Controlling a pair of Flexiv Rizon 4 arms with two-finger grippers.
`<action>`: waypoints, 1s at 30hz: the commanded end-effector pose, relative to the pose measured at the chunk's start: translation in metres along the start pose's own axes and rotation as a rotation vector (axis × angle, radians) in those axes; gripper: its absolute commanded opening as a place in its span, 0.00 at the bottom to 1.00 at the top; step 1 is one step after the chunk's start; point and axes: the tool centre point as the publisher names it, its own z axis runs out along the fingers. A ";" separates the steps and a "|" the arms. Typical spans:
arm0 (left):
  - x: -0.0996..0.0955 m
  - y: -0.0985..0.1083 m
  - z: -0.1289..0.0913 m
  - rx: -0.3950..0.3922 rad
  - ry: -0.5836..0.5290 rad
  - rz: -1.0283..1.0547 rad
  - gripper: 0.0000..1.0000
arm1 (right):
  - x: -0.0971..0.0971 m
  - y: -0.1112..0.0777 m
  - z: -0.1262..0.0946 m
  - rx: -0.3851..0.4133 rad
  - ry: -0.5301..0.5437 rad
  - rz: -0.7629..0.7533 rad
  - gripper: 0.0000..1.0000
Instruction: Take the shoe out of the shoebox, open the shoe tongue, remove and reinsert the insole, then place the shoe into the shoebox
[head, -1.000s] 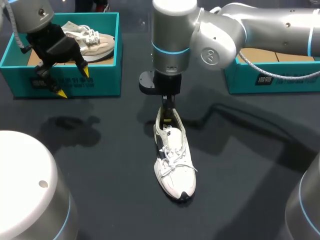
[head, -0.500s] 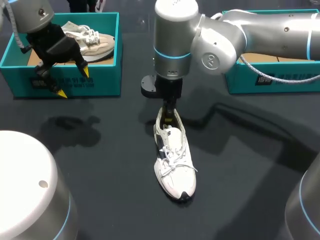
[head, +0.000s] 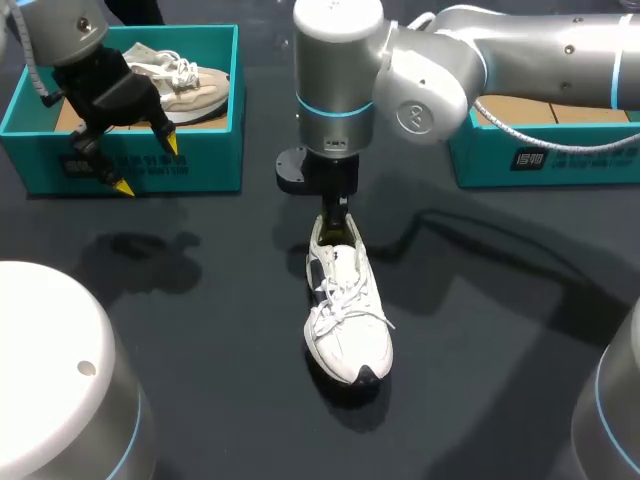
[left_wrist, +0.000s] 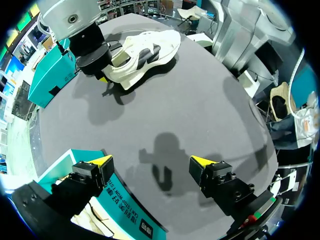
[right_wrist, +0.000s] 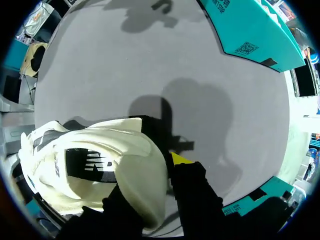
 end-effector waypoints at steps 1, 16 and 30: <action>0.001 0.000 0.000 -0.003 0.000 0.000 1.00 | 0.000 -0.019 -0.046 0.018 -0.028 0.004 0.00; 0.001 0.000 0.000 -0.003 0.000 0.000 1.00 | -0.031 -0.067 -0.110 0.019 -0.050 -0.085 0.00; 0.001 0.000 0.000 -0.003 0.000 0.000 1.00 | -0.044 -0.084 -0.137 0.071 -0.071 -0.080 0.00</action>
